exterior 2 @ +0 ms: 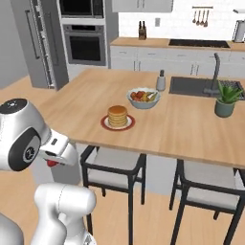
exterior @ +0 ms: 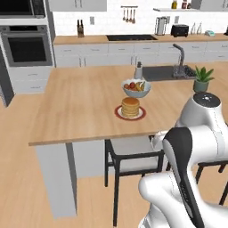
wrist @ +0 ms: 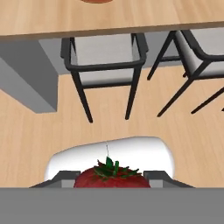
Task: Take the strawberry from the fridge and place it on top of the pancake, located on the dining counter.
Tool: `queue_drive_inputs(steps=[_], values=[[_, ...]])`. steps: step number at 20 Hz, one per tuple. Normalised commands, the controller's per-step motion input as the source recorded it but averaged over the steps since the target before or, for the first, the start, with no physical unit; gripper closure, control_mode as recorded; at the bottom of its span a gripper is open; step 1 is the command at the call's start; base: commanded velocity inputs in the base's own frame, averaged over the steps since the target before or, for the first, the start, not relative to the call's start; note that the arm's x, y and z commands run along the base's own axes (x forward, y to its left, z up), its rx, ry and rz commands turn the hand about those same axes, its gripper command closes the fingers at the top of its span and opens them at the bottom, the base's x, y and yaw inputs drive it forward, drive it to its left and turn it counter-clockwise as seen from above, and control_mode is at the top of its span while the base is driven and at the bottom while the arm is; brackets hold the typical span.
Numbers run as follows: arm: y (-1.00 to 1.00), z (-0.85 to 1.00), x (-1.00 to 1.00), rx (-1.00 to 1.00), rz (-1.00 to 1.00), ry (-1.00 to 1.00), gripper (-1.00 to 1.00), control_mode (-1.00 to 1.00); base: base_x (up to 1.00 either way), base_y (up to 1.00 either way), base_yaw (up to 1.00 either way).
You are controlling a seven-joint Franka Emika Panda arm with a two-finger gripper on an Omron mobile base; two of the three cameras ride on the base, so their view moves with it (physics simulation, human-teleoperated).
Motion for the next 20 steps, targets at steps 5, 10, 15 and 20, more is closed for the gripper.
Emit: queue_drive_inputs(steps=[5,10,15,20], values=[[0.00,0.00,0.00,0.00,0.00,0.00,1.00,1.00,0.31,0.26,-0.29],[0.00,0.00,0.00,0.00,0.00,0.00,1.00,1.00,0.54,0.19,-0.11],[0.00,0.00,0.00,0.00,0.00,0.00,1.00,1.00,0.57,0.16,-0.05],[0.00,0.00,0.00,0.00,0.00,0.00,1.00,1.00,0.40,0.31,-0.03]])
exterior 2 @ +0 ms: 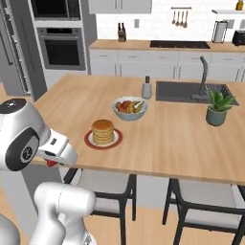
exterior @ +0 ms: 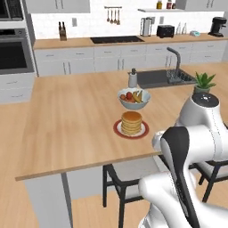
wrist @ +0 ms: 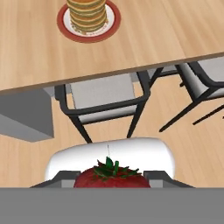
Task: Take the strawberry from the fridge and place it on top of the pancake, located on the dining counter.
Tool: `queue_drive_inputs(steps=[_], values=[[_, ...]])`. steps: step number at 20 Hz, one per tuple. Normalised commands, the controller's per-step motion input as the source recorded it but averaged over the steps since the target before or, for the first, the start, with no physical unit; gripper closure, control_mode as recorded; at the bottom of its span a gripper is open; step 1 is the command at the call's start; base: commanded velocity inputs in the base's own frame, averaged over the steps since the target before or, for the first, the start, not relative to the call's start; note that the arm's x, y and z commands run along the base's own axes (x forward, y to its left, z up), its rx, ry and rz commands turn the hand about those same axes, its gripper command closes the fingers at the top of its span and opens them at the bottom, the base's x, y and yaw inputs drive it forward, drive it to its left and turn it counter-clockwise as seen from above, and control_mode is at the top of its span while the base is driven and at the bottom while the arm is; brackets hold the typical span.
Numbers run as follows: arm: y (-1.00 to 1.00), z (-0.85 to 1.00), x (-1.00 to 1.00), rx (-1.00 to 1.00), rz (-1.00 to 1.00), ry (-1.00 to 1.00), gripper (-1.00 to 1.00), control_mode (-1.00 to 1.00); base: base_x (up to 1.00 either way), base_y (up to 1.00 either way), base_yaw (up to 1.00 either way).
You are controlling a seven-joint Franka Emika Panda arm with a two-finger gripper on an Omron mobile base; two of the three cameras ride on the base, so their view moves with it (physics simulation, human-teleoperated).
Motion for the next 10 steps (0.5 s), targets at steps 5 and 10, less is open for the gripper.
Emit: queue_drive_inputs(steps=[5,10], values=[[0.00,0.00,0.00,0.00,0.00,0.00,1.00,1.00,0.51,0.54,0.00],[0.00,0.00,0.00,0.00,0.00,0.00,1.00,1.00,0.33,0.36,0.00]])
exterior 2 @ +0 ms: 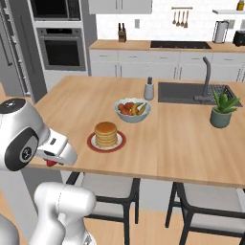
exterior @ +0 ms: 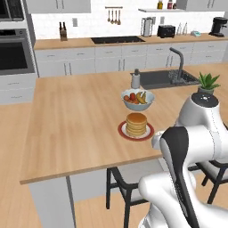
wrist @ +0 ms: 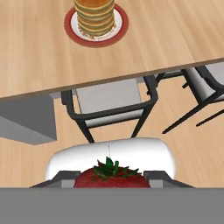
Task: Take the strawberry from the fridge and place it on top of the pancake, located on the dining counter.
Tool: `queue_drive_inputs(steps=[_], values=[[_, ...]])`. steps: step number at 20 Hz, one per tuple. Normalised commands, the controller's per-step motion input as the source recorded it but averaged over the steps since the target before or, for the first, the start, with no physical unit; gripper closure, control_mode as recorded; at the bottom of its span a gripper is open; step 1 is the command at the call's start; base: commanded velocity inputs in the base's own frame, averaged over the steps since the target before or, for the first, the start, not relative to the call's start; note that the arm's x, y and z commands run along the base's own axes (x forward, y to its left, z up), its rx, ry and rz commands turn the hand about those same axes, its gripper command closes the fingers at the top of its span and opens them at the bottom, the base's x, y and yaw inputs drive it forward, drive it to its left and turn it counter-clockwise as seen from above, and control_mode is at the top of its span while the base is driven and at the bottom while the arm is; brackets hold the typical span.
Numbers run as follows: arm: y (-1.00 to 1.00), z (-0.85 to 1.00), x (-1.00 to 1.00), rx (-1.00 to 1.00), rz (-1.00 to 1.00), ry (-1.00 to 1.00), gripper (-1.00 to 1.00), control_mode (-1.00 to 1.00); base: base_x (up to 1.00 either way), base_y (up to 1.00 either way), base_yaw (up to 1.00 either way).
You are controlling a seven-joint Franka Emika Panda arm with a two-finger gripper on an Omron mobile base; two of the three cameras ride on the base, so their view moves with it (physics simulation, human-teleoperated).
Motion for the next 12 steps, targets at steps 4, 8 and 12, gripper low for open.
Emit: queue_drive_inputs(steps=[4,8,12], values=[[0.00,0.00,0.00,0.00,0.00,0.00,1.00,1.00,0.42,0.39,0.00],[0.01,0.00,0.18,0.00,0.01,0.00,1.00,-1.00,0.45,0.21,0.00],[0.00,0.18,0.86,0.00,0.06,0.02,1.00,-1.00,0.00,0.00,0.00]])
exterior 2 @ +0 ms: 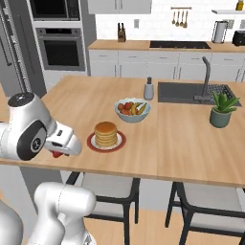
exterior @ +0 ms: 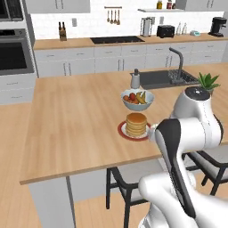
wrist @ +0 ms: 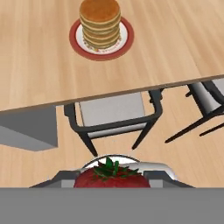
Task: Take the strawberry from the fridge and place it on top of the pancake, located on the dining counter.
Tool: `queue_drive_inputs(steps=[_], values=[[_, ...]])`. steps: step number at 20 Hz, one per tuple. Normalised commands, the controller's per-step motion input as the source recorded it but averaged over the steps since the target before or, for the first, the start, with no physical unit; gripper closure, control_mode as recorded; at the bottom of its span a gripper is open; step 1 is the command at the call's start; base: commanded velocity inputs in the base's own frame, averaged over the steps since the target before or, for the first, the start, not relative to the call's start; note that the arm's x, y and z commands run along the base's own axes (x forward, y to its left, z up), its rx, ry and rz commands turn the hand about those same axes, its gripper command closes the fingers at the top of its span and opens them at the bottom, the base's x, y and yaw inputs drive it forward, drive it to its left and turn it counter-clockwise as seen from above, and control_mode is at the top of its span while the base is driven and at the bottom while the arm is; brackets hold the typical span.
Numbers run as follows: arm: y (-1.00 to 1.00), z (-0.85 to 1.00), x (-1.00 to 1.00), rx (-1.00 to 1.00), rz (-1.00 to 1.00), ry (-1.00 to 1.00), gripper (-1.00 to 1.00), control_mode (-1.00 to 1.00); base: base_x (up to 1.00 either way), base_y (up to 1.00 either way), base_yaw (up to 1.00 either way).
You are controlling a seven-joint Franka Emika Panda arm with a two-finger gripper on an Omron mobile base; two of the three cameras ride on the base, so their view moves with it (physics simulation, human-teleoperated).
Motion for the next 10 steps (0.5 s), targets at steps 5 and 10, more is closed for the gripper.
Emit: queue_drive_inputs(steps=[5,10], values=[[-0.01,0.36,1.00,-0.06,0.09,0.10,1.00,-1.00,0.00,0.00,0.00],[-0.31,0.00,1.00,0.03,0.03,-0.02,1.00,-1.00,0.00,0.00,0.00]])
